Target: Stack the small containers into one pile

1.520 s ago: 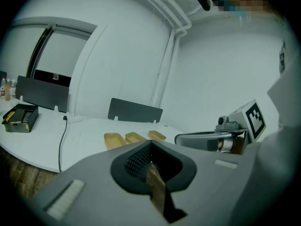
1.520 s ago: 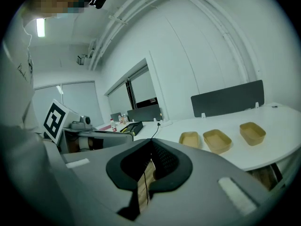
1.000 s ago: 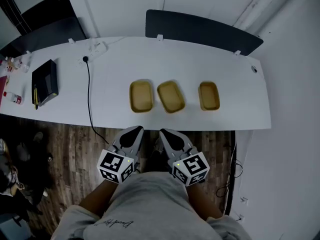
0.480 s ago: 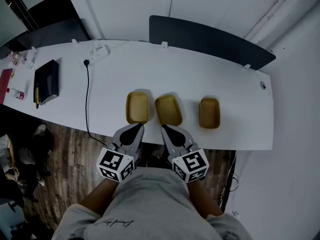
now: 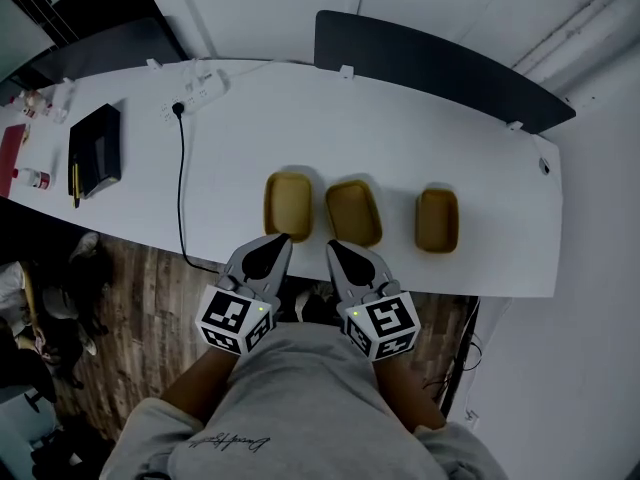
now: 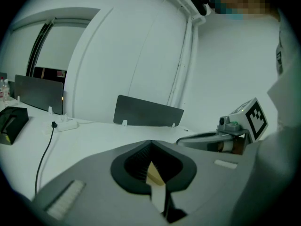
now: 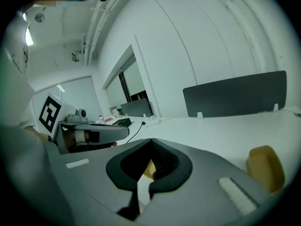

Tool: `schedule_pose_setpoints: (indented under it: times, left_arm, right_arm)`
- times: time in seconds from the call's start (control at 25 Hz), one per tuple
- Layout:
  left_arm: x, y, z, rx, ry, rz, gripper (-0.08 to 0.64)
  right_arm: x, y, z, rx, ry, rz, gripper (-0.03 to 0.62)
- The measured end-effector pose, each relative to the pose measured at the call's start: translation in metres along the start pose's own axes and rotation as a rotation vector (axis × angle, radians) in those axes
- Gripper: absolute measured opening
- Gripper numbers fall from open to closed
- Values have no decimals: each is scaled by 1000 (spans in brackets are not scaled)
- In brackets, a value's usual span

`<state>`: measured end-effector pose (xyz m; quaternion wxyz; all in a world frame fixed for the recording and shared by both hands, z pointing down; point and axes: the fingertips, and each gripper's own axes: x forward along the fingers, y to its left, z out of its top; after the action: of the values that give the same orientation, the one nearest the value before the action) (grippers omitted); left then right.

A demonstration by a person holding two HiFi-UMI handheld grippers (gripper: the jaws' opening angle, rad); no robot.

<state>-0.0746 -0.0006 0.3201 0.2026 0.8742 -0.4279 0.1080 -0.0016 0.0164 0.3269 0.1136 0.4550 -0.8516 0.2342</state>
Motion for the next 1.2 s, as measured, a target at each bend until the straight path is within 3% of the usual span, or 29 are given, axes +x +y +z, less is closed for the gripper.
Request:
schedule_pose_setpoints:
  times: [0.48,1.2]
  left_arm:
    - [7,44,-12,26,48,-18,2]
    - [22,73,-44,18,77,-39,2]
  right_arm:
    - [34,-15,-22,33,78,-110,15]
    - [72,-30,-62,92,144,-175,17]
